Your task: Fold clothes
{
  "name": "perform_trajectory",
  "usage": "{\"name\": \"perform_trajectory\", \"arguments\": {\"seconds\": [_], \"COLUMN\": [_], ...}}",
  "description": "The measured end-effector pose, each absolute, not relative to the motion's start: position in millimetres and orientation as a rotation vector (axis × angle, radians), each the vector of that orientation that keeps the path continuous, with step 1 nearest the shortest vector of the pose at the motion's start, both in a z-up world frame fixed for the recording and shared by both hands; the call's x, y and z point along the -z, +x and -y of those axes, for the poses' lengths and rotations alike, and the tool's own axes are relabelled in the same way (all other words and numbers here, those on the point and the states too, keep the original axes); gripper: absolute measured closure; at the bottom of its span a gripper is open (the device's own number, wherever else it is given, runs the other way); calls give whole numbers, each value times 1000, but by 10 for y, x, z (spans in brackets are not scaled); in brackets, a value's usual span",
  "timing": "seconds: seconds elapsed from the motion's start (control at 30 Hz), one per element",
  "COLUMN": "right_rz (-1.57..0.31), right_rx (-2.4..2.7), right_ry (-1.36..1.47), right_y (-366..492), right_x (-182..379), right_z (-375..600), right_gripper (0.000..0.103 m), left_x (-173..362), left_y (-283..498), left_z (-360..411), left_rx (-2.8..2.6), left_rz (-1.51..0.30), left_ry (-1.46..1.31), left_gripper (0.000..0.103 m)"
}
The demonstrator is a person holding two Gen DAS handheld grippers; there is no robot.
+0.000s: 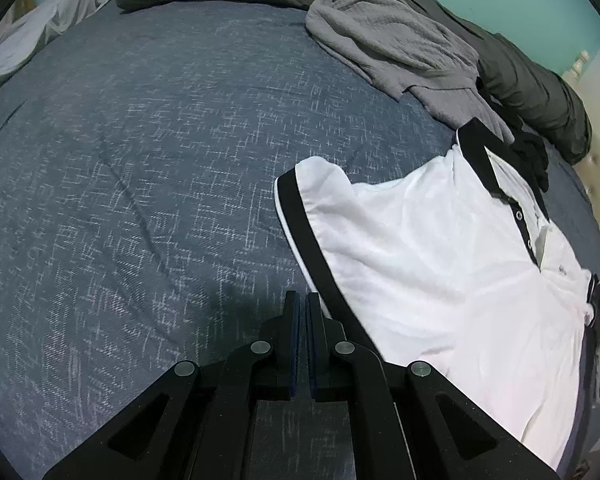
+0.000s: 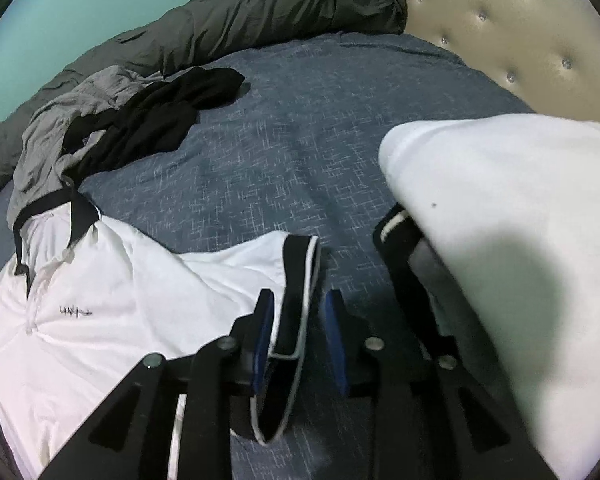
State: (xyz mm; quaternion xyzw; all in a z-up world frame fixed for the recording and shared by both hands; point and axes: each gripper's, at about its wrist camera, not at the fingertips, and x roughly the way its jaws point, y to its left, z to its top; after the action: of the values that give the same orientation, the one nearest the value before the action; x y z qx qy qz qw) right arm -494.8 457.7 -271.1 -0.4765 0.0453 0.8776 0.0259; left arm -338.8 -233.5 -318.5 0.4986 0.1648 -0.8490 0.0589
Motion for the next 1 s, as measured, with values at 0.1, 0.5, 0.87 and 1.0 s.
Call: {"name": "perform_trajectory", "arguments": {"seconds": [0.1, 0.5, 0.87, 1.0], "right_rz": [-153, -205, -44, 49], "right_rx": [-2707, -2720, -2763, -2717], "right_ry": [-1480, -1503, -1381, -1303], "right_y": [-5029, -5243, -5224, -5237], "right_x": [2789, 3020, 2883, 2736], "right_z": [-4575, -4569, -4466, -4516], "right_gripper": [76, 76, 99, 99], "left_x": [3181, 3378, 3258, 3118], "left_y": [-3474, -4004, -3977, -3851], "left_z": [2361, 2579, 2589, 2750], "left_rx": [2577, 2540, 2581, 2552], "left_rz": [-516, -622, -529, -498], "left_ry": [1492, 1444, 1326, 1259], "left_gripper": [76, 63, 100, 100]}}
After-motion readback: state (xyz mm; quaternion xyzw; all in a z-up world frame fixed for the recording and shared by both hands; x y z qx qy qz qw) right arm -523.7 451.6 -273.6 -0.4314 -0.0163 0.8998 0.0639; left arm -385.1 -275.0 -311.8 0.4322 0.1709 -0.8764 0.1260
